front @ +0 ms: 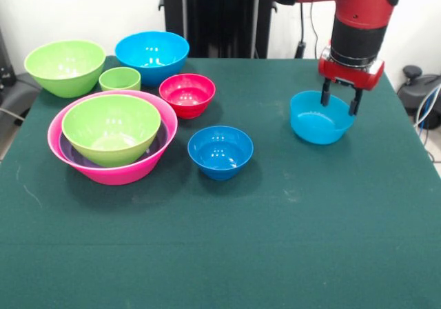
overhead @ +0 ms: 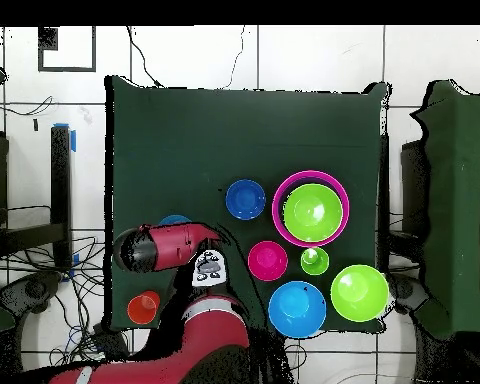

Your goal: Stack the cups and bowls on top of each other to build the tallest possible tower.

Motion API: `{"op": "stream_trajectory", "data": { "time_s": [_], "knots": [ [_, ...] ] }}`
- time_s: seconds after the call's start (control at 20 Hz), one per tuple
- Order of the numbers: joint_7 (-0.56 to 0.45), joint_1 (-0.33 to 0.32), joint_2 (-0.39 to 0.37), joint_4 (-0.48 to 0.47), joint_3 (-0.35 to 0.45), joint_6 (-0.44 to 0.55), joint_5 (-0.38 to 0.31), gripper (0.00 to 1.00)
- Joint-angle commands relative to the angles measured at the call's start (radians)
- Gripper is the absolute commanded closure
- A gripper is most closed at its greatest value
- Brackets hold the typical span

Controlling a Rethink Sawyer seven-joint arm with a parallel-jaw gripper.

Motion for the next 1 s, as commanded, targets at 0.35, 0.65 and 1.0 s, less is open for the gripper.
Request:
{"op": "stream_trajectory", "data": {
  "time_s": [0.35, 0.65, 1.0],
  "knots": [
    [0.067, -0.019, -0.092, 0.091, 0.086, 0.061, 0.039, 0.00],
    [0.053, -0.031, -0.128, 0.111, 0.087, 0.093, 0.040, 0.00],
    [0.058, -0.030, -0.118, 0.108, 0.086, 0.071, 0.040, 0.00]
  ]
}}
